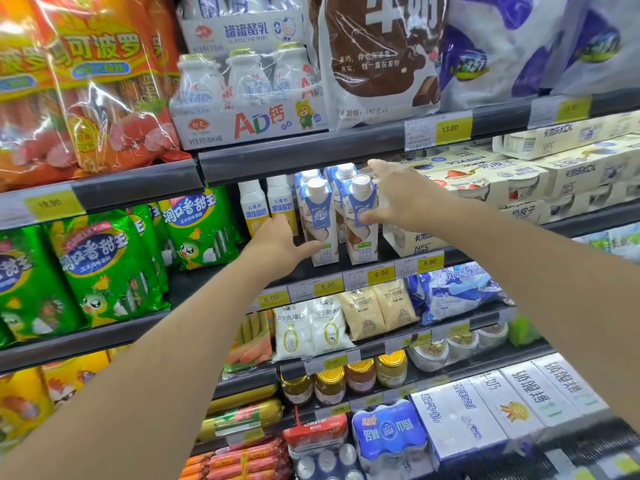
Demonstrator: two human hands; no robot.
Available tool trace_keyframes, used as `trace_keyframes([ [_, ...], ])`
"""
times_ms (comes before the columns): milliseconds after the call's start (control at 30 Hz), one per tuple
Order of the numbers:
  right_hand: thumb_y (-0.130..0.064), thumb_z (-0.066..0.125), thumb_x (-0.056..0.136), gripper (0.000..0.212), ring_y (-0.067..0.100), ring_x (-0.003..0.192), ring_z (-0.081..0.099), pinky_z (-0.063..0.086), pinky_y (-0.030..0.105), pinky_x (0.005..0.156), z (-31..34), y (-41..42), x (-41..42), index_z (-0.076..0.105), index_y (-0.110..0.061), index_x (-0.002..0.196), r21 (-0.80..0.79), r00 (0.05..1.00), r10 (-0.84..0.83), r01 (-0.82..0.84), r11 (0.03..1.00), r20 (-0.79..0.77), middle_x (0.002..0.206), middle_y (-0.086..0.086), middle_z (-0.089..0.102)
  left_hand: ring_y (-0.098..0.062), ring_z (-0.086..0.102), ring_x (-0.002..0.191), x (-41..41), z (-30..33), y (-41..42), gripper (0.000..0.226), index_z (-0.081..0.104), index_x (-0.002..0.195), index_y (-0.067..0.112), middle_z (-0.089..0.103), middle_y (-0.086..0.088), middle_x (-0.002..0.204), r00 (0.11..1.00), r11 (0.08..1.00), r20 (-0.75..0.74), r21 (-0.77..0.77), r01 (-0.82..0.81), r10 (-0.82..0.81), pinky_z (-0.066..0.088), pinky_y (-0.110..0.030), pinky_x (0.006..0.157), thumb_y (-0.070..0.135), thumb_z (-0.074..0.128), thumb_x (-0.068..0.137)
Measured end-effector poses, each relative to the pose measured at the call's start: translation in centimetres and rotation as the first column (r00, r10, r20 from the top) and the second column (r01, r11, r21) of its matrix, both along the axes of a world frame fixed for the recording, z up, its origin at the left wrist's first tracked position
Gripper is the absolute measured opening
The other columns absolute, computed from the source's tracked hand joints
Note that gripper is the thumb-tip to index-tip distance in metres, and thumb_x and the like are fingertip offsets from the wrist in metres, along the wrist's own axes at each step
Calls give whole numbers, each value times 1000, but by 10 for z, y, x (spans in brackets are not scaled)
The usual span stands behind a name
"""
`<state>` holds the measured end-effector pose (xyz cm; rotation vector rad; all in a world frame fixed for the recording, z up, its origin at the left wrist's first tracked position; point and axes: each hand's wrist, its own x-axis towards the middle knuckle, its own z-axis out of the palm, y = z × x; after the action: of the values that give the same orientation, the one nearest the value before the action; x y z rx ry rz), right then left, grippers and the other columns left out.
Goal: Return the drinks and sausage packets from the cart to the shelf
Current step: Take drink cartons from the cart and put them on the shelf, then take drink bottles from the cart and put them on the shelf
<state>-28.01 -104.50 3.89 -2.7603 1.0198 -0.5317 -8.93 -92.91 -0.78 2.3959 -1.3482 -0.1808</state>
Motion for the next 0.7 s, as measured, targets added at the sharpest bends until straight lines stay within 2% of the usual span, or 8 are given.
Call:
trace_keyframes([
  [100, -50, 71, 81, 89, 29, 136, 41, 37, 40, 110, 0, 9, -15, 30, -9, 148, -39, 997, -37, 34, 999, -71, 149, 14, 41, -29, 48, 126, 3, 3, 11, 90, 34, 146, 9, 44, -11, 145, 994, 995, 100, 98, 30, -40, 47, -45, 100, 68, 57, 82],
  [233, -61, 61, 83, 75, 27, 117, 51, 47, 42, 98, -8, 26, -30, 44, -8, 134, -88, 970, -132, 116, 989, -205, 130, 11, 52, -31, 46, 127, 4, 6, 34, 87, 37, 145, 8, 43, -14, 144, 974, 985, 203, 155, 72, -103, 44, -46, 104, 70, 49, 85],
  [333, -59, 59, 85, 81, 29, 128, 46, 42, 44, 104, -16, 49, -35, 36, -8, 144, -81, 958, -153, 137, 987, -243, 140, 11, 47, -33, 42, 132, 10, 4, 58, 88, 34, 147, 8, 39, -15, 148, 965, 974, 224, 208, 94, -140, 40, -46, 107, 71, 44, 87],
  [400, -60, 57, 86, 88, 30, 136, 40, 38, 46, 110, -22, 69, -33, 27, -7, 150, -82, 946, -169, 152, 985, -277, 149, 13, 39, -34, 41, 133, 17, 1, 79, 89, 32, 149, 7, 39, -16, 149, 962, 972, 228, 213, 99, -148, 39, -46, 108, 71, 42, 87],
  [533, -65, 52, 86, 80, 31, 130, 43, 41, 46, 106, -32, 121, -18, 38, -9, 143, -62, 930, -181, 170, 984, -320, 143, 12, 45, -35, 41, 133, 32, -7, 135, 92, 29, 149, 6, 37, -17, 149, 968, 971, 214, 223, 84, -133, 40, -47, 106, 73, 39, 87],
  [633, -66, 45, 89, 84, 31, 139, 36, 37, 44, 110, -43, 171, 9, 31, -8, 149, -38, 920, -144, 139, 990, -365, 153, 13, 35, -35, 46, 126, 54, -19, 184, 89, 38, 143, 6, 44, -17, 141, 966, 969, 226, 236, 71, -126, 43, -46, 101, 74, 39, 86],
  [700, -64, 45, 91, 81, 31, 136, 38, 39, 41, 106, -51, 207, 36, 33, -7, 146, -18, 922, -96, 97, 995, -375, 151, 13, 37, -35, 48, 121, 71, -27, 222, 86, 43, 137, 7, 48, -16, 134, 968, 973, 229, 227, 46, -99, 44, -45, 99, 76, 39, 85],
])
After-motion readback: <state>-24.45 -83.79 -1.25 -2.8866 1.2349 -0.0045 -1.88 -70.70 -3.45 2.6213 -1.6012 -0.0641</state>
